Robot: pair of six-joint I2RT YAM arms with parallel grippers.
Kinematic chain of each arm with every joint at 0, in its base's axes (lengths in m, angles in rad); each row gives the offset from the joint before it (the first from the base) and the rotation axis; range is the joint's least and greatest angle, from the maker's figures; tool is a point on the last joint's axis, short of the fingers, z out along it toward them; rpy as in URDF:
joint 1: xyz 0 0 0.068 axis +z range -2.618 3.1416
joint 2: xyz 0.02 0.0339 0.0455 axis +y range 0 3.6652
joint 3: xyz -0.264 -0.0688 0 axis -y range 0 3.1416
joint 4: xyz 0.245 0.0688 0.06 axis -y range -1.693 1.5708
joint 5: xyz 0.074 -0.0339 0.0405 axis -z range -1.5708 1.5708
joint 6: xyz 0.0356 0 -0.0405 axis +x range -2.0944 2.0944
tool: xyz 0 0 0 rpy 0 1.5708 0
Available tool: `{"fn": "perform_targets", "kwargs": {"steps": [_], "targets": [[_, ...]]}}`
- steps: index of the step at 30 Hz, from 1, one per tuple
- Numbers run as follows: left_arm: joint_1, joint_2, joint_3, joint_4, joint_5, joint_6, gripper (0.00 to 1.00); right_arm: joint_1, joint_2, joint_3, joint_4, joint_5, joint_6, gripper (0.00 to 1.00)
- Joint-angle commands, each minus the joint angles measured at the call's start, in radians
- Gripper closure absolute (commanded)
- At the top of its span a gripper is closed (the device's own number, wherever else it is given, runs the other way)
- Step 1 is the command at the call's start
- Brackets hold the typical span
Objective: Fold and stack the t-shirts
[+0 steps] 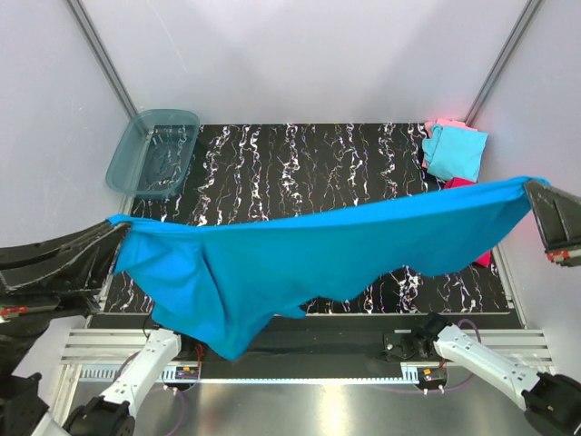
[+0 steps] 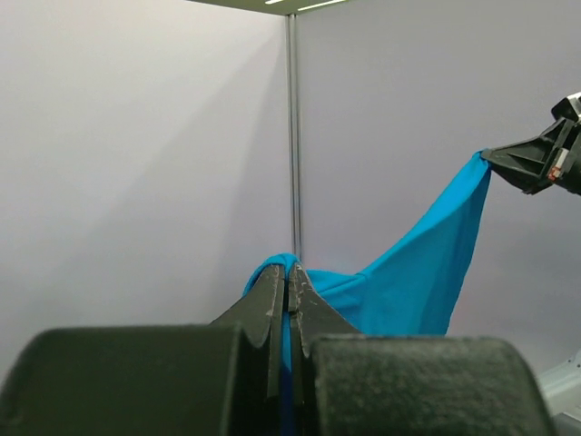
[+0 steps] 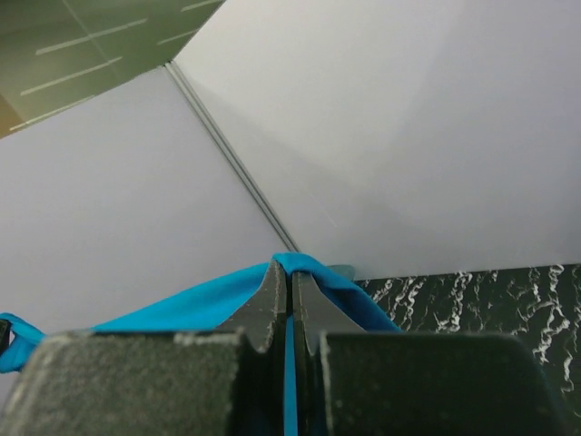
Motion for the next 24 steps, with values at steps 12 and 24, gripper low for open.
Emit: {"fn": "perform_targets", "kwargs": {"steps": [12,24], "targets": [[0.013,0.181,-0.464,0.295,-0.141,0.039,1.0,-0.024,0.004,-0.572,0.145,0.142,0.057,1.0],[0.013,0.468,-0.587,0.452,-0.23,0.059,1.0,-0.328,0.314,-0.83,0.444,-0.005,0.195,1.0]]}}
